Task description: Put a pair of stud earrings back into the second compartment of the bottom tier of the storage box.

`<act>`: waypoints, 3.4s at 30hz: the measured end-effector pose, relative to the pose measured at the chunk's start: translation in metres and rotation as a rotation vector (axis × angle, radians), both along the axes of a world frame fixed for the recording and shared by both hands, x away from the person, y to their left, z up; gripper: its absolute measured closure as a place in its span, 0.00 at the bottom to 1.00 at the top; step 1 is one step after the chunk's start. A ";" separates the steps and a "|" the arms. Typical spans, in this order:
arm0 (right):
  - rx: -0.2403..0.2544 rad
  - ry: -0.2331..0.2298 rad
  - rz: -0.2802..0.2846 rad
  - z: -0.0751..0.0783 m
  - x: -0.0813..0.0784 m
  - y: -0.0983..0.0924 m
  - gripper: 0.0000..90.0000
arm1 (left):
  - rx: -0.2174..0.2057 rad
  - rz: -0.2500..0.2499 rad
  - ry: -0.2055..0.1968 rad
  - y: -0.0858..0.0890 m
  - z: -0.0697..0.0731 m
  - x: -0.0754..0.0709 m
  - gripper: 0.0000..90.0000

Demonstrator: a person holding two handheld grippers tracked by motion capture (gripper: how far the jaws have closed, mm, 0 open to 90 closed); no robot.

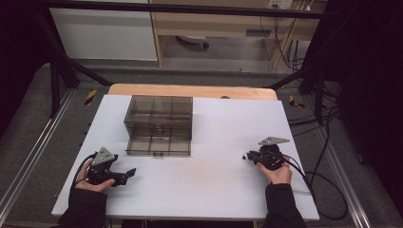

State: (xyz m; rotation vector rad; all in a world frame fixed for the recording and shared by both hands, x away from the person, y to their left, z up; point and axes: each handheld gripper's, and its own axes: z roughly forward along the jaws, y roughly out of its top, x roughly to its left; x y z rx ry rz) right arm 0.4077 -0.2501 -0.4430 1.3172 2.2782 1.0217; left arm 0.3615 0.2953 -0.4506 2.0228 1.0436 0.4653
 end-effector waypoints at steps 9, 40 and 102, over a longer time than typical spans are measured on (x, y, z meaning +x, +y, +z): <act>0.011 -0.009 0.006 0.004 -0.002 -0.001 0.89 | 0.003 0.000 0.004 0.000 0.000 0.000 0.07; 0.048 -0.053 0.111 0.023 -0.009 0.025 0.90 | -0.002 -0.002 0.002 0.000 0.000 0.000 0.07; 0.102 -0.079 0.296 0.044 0.006 0.132 0.90 | -0.009 -0.005 0.006 -0.001 -0.001 0.000 0.07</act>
